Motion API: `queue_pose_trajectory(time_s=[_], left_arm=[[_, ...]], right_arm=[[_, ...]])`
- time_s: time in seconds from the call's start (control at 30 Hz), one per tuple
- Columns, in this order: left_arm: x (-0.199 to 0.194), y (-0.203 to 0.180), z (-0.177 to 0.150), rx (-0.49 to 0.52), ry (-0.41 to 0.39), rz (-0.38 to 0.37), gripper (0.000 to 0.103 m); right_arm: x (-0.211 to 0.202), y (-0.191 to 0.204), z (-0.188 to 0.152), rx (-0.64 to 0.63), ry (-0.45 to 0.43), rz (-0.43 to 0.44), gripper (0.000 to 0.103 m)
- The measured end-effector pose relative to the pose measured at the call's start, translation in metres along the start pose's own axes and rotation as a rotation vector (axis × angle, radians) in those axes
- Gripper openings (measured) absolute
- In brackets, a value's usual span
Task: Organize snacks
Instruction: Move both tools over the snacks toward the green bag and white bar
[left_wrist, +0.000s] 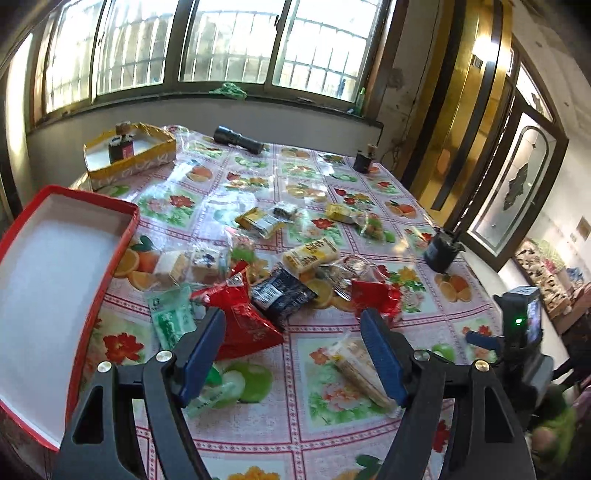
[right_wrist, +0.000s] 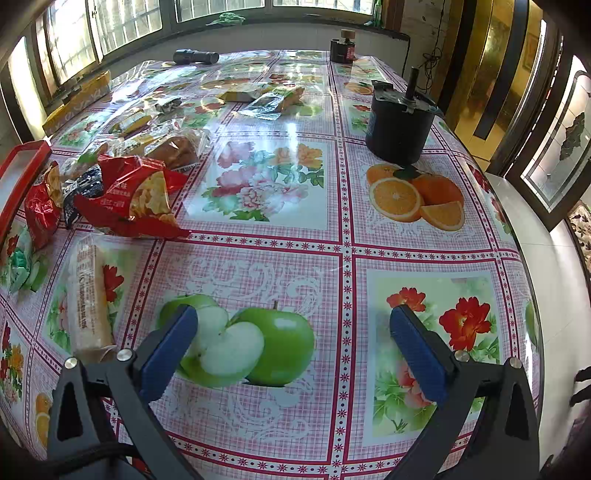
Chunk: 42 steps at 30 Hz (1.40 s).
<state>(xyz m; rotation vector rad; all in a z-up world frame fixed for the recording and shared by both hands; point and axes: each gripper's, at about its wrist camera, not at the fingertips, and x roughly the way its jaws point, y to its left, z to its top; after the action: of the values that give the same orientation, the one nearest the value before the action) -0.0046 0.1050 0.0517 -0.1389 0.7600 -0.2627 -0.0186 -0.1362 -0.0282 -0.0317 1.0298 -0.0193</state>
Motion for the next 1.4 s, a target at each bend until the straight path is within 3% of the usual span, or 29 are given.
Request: queue_pose_trajectory(time_s=[0.3, 0.63, 0.7, 0.83, 1.0, 1.4], left_arm=[[-0.016, -0.001, -0.020, 0.012, 0.015, 0.107, 0.077], [-0.022, 0.001, -0.029, 0.007, 0.030, 0.112, 0.077], [-0.025, 0.005, -0.029, -0.005, 0.025, 0.113, 0.077], [-0.030, 0.008, -0.031, -0.011, 0.021, 0.122, 0.077], [-0.034, 0.011, -0.033, -0.020, 0.023, 0.130, 0.077], [-0.035, 0.014, -0.034, -0.020, 0.034, 0.124, 0.077]], right_arm=[[0.000, 0.000, 0.000, 0.003, 0.000, 0.001, 0.103], [-0.011, 0.009, -0.004, 0.122, 0.004, -0.034, 0.101], [-0.030, 0.015, -0.003, 0.184, -0.051, -0.013, 0.101], [-0.074, 0.045, 0.003, 0.139, -0.170, -0.030, 0.102], [-0.101, 0.071, 0.012, 0.046, -0.229, -0.058, 0.102], [-0.105, 0.083, 0.015, 0.023, -0.235, -0.064, 0.102]])
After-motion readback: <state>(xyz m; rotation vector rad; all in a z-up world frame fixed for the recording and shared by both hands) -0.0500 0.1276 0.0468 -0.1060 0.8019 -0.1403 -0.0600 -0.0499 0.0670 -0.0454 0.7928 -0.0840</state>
